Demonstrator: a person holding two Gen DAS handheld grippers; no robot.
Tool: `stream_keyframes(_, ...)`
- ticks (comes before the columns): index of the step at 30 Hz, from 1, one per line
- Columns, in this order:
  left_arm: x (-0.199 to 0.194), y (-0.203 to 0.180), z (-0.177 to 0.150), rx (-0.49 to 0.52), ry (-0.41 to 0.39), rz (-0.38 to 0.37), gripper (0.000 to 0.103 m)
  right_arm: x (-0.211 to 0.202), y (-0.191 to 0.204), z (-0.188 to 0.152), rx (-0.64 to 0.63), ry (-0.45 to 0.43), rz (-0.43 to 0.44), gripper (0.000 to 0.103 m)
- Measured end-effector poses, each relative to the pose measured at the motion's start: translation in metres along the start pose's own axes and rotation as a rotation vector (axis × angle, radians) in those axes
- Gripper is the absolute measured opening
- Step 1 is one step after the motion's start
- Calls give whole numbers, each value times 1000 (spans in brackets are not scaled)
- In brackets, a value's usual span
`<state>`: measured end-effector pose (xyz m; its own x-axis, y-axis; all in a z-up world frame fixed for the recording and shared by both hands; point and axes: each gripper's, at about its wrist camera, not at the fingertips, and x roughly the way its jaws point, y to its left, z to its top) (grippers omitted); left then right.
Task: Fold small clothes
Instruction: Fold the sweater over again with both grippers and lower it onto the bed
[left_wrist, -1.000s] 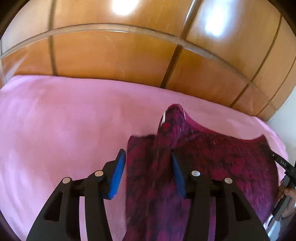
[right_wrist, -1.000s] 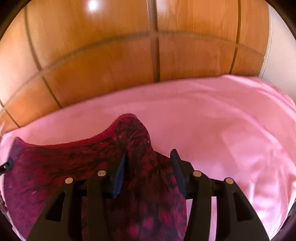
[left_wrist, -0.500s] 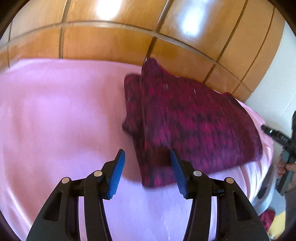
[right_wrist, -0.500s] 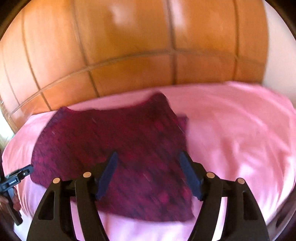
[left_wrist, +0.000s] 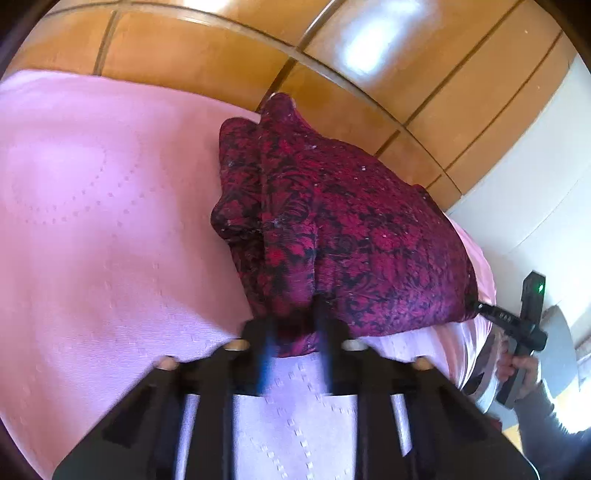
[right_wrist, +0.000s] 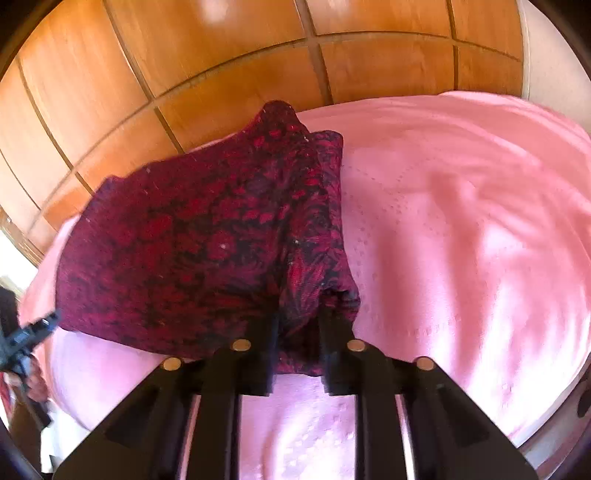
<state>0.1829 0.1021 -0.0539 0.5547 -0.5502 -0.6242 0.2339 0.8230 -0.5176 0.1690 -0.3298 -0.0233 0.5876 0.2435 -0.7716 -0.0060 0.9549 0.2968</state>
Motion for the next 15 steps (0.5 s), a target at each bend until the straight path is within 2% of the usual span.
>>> stream_keyframes(8, -45, -17, -14, -7, -29, -51, 8, -62, 2, -5, -16, -42, 96, 12)
stream_keyframes(12, -64, -31, -42, -11, 13, -57, 9, -75, -8, -24, 0, 5, 88, 12)
stream_keyframes(14, -65, -34, -53, -23, 42, -23, 10, -70, -14, -36, 4, 53, 60, 12)
stream_keyframes(15, -67, -34, -55, -29, 35, 1, 11, -68, -15, -39, 1, 67, 52, 16)
